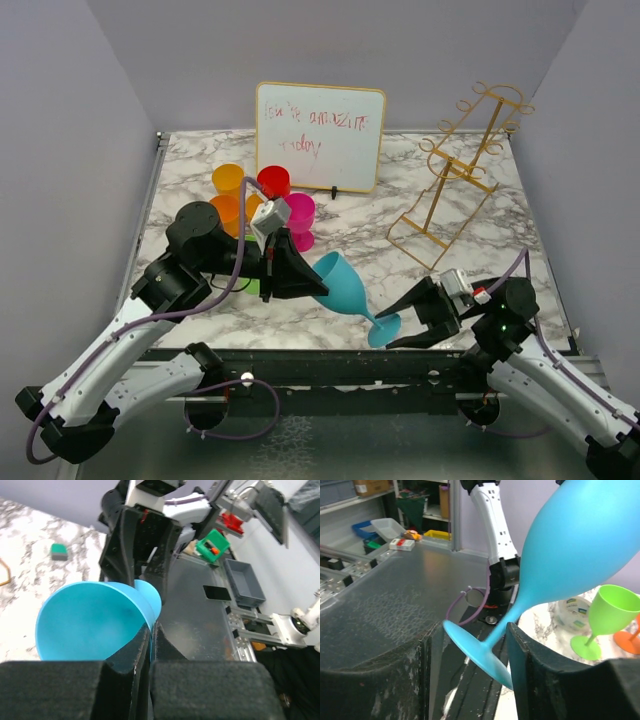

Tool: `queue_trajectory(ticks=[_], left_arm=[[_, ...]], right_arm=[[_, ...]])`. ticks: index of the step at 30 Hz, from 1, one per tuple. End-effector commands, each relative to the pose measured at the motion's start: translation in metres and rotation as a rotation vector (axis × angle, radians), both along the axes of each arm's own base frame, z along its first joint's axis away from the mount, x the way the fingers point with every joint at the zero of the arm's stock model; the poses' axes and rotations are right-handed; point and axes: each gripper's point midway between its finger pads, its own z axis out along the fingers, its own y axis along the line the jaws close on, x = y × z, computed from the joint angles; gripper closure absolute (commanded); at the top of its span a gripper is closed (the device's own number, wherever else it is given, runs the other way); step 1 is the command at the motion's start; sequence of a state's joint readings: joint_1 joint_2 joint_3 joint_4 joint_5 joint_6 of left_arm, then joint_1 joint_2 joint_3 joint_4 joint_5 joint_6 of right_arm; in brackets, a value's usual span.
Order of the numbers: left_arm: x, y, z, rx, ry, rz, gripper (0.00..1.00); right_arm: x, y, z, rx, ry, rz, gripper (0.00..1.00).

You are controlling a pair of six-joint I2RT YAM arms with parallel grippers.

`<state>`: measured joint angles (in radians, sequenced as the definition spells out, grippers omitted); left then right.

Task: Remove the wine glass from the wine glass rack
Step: Place the wine glass at the center of the board.

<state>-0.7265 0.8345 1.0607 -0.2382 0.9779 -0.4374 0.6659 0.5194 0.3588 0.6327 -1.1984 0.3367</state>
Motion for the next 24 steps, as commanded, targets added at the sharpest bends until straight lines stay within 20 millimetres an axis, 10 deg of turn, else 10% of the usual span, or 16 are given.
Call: queue_trajectory(ticks=[1, 24], left_arm=[[0.026, 0.002, -0.011, 0.086, -0.024, 0.157, 1.00], [0.112, 0.025, -0.100, 0.457, 0.108, 0.645, 1.00]], right_arm=[[0.015, 0.002, 0.011, 0.021, -0.035, -0.104, 0.38], [0.059, 0.005, 0.025, 0.015, 0.035, -0.355, 0.22]])
